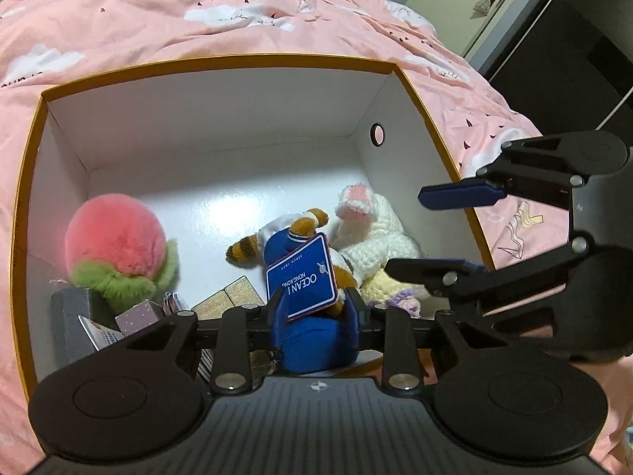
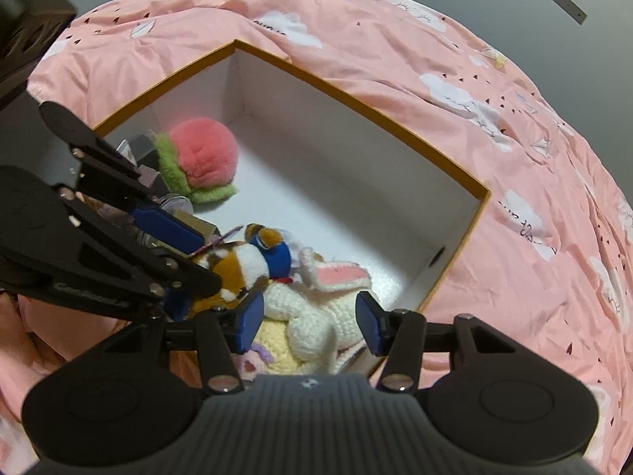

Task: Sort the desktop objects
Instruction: 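Lower the penguin into the box with the left tool while the right tool lowers the bunny beside it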

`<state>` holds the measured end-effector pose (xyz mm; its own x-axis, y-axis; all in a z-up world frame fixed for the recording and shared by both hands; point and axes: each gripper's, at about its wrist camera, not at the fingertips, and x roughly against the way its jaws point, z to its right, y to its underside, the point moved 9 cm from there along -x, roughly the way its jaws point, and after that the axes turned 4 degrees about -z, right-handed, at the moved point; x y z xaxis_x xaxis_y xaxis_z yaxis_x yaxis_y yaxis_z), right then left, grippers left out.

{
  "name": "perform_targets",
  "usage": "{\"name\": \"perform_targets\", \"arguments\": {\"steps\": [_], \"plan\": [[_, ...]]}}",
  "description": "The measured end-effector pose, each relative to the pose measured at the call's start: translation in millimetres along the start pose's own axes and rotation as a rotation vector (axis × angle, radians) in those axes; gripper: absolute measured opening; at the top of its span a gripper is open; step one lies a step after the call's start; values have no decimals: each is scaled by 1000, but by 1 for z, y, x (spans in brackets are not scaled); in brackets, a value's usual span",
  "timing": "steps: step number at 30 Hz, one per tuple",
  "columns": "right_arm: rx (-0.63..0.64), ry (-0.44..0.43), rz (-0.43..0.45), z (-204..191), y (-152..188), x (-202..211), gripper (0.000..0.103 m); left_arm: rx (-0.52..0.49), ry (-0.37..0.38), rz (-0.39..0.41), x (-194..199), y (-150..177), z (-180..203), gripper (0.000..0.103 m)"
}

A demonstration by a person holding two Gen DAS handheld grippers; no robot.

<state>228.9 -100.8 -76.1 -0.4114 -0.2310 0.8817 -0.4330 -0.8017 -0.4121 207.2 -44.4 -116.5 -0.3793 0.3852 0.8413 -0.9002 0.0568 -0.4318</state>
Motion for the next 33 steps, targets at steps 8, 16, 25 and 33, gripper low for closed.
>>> {"name": "perform_targets", "arguments": {"steps": [8,16,25,33], "plan": [[11,-59,-54,-4,-1,-11,44,69,61,-34,-3,1,-13,35],[27,-49,-82,-8,5,-21,46,219,181,-9,-8,-1,-25,35],[-2,-50,-90,2,6,-23,46,281,197,-47,-19,10,-29,34],[24,-60,-81,-1,3,-25,49,224,139,-99,-21,12,-24,28]]}}
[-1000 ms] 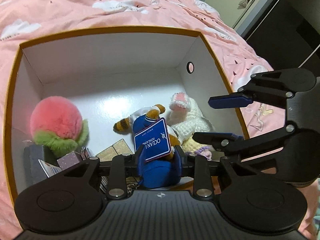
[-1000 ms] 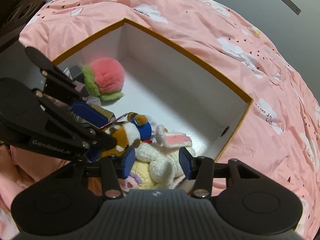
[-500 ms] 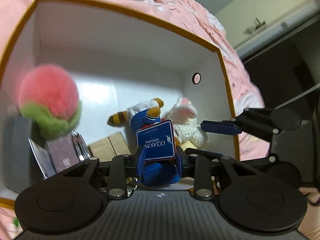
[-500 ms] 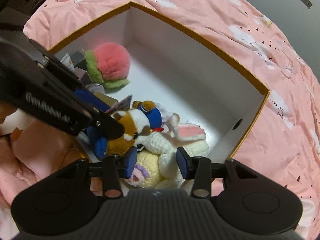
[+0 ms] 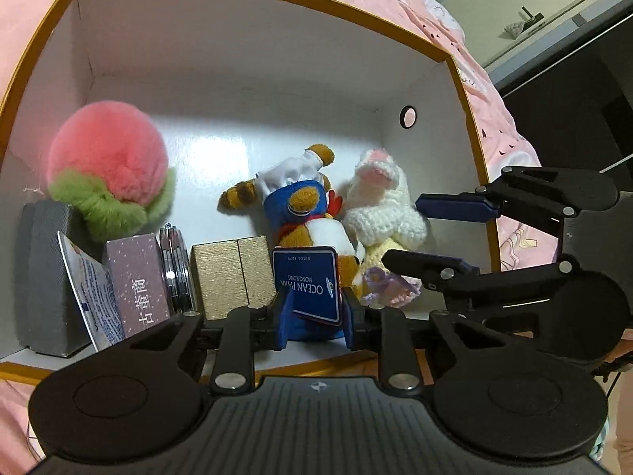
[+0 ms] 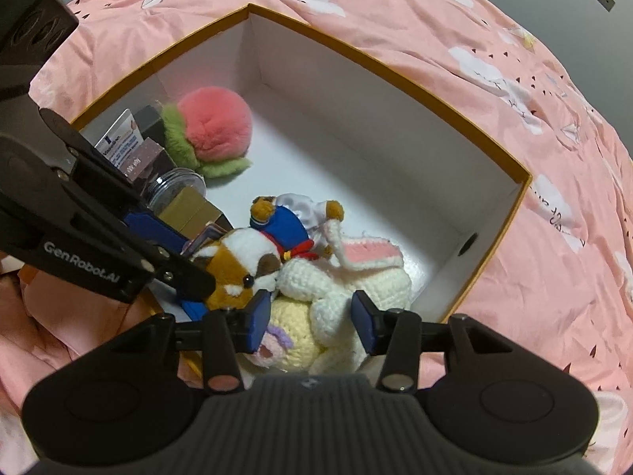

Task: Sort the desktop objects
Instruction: 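Lower the penguin into the box with the left tool while the right tool lowers the bunny beside it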

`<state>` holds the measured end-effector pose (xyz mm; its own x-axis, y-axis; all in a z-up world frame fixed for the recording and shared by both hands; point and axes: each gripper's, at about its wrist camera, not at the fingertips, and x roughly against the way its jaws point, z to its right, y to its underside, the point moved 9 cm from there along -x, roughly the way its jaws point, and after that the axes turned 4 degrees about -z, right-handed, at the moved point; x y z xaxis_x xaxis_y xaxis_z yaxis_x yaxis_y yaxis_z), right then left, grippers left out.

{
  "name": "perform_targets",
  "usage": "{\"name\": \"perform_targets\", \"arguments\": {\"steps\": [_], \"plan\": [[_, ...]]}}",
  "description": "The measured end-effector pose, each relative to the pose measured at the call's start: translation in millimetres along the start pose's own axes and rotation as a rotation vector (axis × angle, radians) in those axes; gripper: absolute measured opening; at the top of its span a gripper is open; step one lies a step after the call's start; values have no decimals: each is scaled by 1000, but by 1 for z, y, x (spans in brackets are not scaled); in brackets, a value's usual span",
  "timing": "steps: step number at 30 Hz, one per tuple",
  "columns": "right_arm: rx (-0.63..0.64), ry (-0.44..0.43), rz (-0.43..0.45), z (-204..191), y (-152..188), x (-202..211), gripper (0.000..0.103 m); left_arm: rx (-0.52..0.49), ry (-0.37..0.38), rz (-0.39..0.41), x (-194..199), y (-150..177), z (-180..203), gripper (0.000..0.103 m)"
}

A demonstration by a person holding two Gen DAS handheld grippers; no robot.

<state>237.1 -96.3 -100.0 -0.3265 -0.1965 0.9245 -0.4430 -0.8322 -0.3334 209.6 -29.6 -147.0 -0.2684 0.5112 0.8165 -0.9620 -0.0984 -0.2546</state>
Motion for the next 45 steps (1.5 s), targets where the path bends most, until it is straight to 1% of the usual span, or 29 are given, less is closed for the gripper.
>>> {"name": "perform_targets", "arguments": {"steps": [3,5,6,9,12,15,16,17,18,19,22,24,27,30,31,34,37,39,45], "plan": [[17,7,-12,-1,-1,-3,44,-24,-26,2,-2,1,5,28],[46,25,-31,-3,3,-4,39,-52,-50,7,-3,2,9,28],[63,31,-37,-4,4,-4,38,-61,-57,10,-2,2,10,28],[89,20,-49,-8,10,-1,38,-61,-53,13,0,4,7,28],[76,13,-47,-4,14,0,38,-57,-47,17,1,3,6,28],[94,33,-16,-1,10,6,38,-67,-57,25,3,3,6,28],[107,49,6,0,7,9,41,-69,-59,25,4,4,6,28],[121,61,24,-1,5,11,50,-69,-60,25,4,4,5,28],[140,73,41,-1,2,11,54,-68,-60,24,4,4,5,28],[169,81,49,-4,1,9,56,-67,-60,25,5,4,5,28],[246,98,36,-11,2,-1,55,-69,-63,26,5,5,5,28],[223,60,39,-9,0,-3,55,-72,-64,29,3,4,7,28],[154,-10,14,-2,-1,-9,54,-73,-64,33,3,4,7,28],[116,-67,-5,-2,-1,-14,51,-77,-67,38,5,4,7,28],[102,-80,-19,-3,0,-14,49,-78,-70,41,5,4,7,28],[92,-101,-54,-8,3,-16,43,-82,-80,46,6,3,7,28],[126,-138,-78,-10,7,-13,39,-84,-77,44,5,2,7,28],[150,-164,-91,-13,11,-11,39,-90,-76,43,3,1,8,28],[146,-165,-93,-13,12,-13,40,-107,-88,45,2,0,9,28]]}}
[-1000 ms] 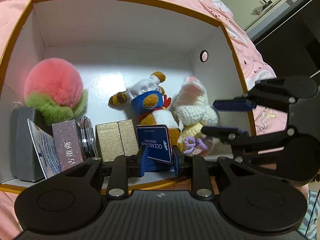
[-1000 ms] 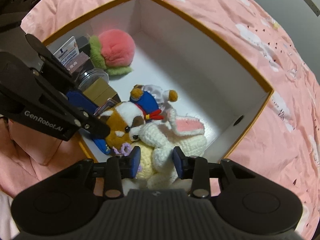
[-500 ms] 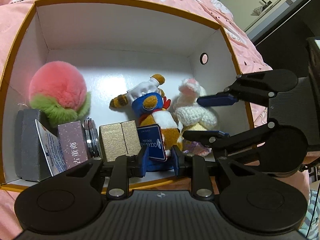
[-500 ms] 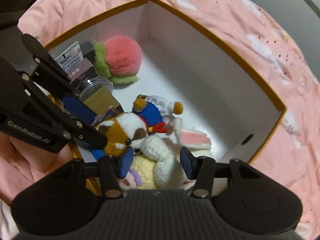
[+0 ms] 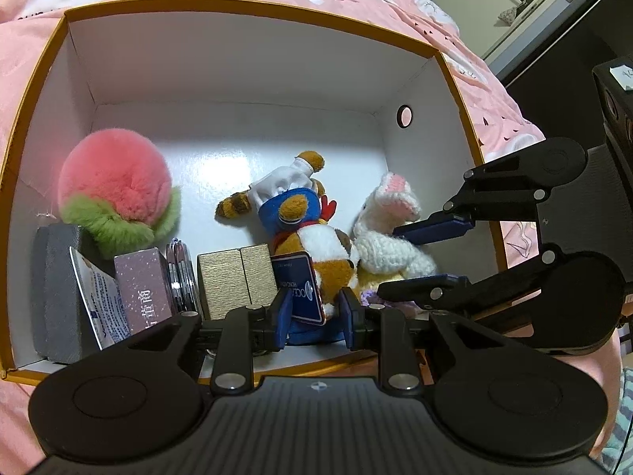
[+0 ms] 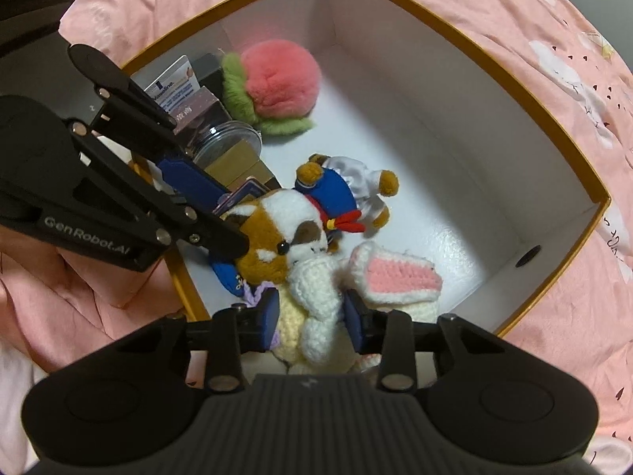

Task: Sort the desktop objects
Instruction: 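Lower the penguin into the box with the left tool while the right tool lowers the bunny beside it, then open both tools and withdraw them from the box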

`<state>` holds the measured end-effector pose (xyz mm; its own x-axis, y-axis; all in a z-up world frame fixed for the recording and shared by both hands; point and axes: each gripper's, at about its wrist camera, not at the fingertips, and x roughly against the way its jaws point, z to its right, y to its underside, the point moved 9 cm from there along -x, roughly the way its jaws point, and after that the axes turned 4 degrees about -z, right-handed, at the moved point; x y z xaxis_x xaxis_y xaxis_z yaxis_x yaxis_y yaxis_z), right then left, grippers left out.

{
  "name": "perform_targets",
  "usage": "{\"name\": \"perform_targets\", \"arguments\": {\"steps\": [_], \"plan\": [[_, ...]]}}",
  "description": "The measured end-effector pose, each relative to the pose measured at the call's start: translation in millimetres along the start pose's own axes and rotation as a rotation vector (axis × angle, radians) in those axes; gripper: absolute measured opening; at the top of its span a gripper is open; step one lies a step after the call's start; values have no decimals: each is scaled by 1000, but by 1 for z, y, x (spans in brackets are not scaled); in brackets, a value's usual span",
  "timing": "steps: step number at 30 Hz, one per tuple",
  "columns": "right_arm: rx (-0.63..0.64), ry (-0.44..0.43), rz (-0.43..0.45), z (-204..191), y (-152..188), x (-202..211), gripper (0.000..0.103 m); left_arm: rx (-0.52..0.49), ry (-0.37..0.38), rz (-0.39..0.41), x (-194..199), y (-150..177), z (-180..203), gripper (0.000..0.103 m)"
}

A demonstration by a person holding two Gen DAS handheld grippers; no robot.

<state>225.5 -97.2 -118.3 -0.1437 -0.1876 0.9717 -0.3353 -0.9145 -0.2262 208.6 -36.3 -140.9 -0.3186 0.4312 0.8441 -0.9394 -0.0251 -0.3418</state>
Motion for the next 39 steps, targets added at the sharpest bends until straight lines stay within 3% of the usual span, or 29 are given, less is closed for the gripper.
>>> {"name": "perform_targets", "arguments": {"steps": [3,12,15,17,22,27,32,39], "plan": [[0,27,24,0,0,3,41,0,-16,11,2,1,0,28],[-29,128,137,0,12,31,56,-54,-71,97,22,2,10,33],[-61,155,180,1,17,41,57,-84,-82,136,33,3,17,38],[-98,171,219,3,21,51,62,-91,-85,156,41,4,20,48],[-171,188,341,1,21,74,74,-100,-103,217,61,9,26,48],[-242,183,455,-9,17,90,77,-114,-154,291,79,14,30,50],[-288,232,572,-20,17,99,78,-124,-199,350,96,20,25,54],[-296,230,640,-43,18,100,83,-94,-270,366,118,37,1,54]]}}
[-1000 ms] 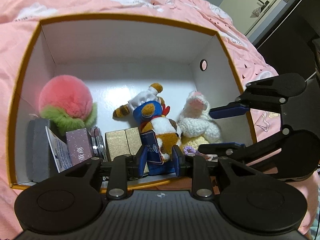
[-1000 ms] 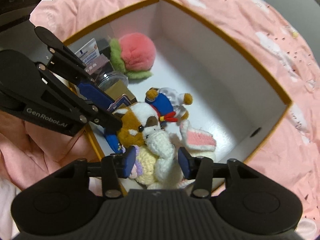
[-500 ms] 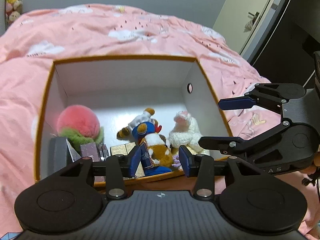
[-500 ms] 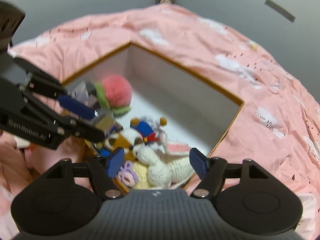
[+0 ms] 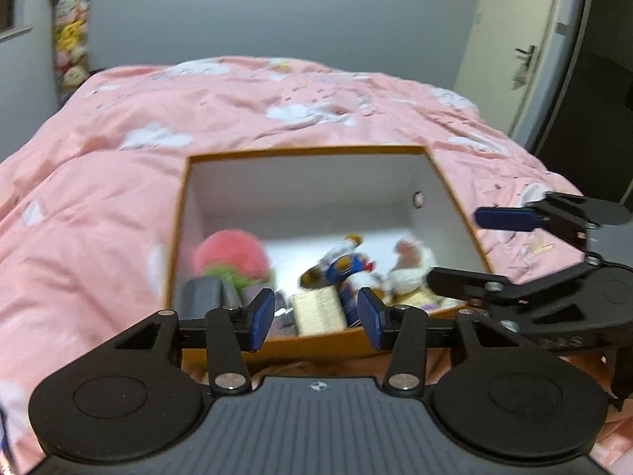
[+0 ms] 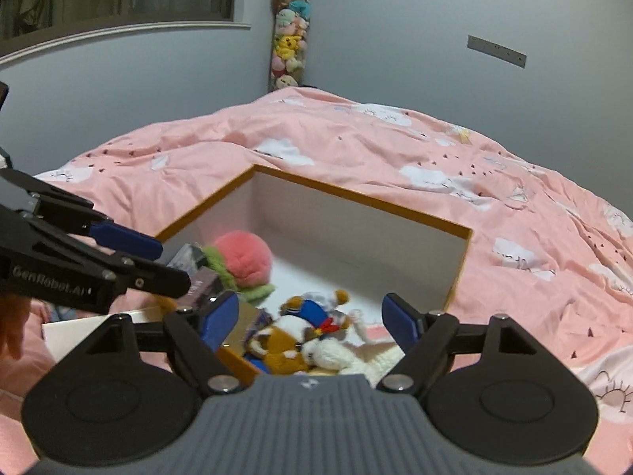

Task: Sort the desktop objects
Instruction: 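Open both tools and withdraw them from the box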

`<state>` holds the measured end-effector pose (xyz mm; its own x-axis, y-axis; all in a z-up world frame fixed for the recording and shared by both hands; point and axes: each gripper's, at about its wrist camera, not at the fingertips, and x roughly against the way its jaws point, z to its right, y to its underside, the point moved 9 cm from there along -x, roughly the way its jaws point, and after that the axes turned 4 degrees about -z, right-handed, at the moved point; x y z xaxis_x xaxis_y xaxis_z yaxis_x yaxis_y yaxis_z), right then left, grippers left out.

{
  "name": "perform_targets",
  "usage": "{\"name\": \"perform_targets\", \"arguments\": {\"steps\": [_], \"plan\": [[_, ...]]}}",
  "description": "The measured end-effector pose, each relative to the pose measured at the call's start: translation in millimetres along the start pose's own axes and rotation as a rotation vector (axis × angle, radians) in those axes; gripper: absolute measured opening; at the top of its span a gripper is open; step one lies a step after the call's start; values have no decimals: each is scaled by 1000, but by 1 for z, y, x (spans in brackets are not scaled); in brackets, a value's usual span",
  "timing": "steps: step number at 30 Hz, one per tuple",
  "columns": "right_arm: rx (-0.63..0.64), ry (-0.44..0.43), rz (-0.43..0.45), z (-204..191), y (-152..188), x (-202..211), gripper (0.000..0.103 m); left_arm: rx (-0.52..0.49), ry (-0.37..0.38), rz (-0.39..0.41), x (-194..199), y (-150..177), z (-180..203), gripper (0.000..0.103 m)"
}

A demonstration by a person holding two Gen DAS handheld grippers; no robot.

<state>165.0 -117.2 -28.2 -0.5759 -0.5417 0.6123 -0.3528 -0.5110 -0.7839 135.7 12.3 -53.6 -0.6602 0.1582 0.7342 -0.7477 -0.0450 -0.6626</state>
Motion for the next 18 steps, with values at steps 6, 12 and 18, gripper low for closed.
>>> {"name": "perform_targets", "arguments": {"steps": [6,12,18], "plan": [[-28,-81,11,-26,-4,8,84,154,-42,-94,12,18,-50,54],[-286,-331,-201,-52,21,-24,66,160,-127,-154,23,47,-78,54],[-336,-314,-359,-63,55,-51,62,13,-161,-278,10,73,-77,54]]}}
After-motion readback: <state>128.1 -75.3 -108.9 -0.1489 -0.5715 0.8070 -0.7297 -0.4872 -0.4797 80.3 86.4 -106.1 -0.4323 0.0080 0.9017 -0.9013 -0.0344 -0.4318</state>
